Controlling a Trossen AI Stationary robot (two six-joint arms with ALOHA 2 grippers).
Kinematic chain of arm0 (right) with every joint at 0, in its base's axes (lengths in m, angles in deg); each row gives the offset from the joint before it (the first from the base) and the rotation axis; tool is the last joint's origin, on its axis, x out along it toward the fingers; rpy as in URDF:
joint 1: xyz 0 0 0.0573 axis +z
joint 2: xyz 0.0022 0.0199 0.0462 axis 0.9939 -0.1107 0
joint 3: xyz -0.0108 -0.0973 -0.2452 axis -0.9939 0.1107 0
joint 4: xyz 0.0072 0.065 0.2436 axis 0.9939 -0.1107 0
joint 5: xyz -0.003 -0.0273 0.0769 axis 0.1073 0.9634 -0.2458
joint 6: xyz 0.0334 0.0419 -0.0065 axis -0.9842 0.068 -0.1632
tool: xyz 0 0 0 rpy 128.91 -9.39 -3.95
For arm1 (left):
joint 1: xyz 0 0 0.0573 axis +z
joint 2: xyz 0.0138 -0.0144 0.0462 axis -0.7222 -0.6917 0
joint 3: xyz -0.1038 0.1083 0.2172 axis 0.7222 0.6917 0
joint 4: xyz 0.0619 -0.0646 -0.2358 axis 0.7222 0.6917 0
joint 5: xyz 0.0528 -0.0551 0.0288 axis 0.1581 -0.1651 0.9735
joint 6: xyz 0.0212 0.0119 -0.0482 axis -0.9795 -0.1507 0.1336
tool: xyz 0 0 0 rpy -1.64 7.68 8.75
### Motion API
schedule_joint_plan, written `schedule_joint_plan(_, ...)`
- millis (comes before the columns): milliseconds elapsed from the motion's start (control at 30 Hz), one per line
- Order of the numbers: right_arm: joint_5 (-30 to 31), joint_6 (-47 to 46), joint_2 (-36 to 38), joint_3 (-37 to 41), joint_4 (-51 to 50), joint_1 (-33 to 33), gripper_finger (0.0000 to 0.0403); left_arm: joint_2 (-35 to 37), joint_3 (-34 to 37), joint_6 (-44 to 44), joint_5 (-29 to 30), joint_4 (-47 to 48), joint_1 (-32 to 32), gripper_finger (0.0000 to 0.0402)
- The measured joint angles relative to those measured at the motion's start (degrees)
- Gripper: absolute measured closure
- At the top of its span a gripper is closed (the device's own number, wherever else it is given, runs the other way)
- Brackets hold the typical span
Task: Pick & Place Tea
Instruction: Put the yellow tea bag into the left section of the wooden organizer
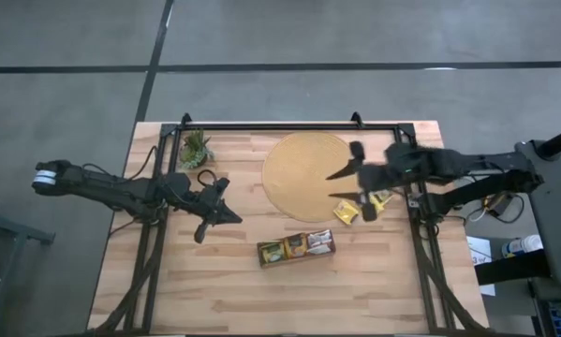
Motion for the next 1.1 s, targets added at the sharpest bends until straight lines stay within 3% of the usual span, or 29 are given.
schedule_joint_plan(133, 0.11, -4.63, -0.46, -5.96, -7.38, -0.59, 0.0211, 0.04, 0.00, 0.40, 0.02, 0.01, -0.02, 0.0402)
schedule_joint_plan(267, -0.17, -10.92, -1.92, -8.08, -8.28, -0.55, 0.0211, 0.09, 0.00, 0.41, 0.02, -0.03, -0.02, 0.0402)
schedule_joint_plan(633, -0.48, -14.48, -4.54, -10.14, 2.99, -0.47, 0.0211, 0.13, 0.00, 0.54, 0.02, 0.02, -0.04, 0.0402)
schedule_joint_plan(833, 1.26, -12.15, -5.93, -10.16, -9.13, -0.58, 0.0211, 0.13, 0.00, 0.74, 0.04, 0.08, -0.04, 0.0402)
schedule_joint_plan(1100, 5.02, -18.70, -9.20, -10.15, -27.00, -0.57, 0.0211, 0.15, 0.00, 0.65, 0.04, 0.03, -0.04, 0.0402)
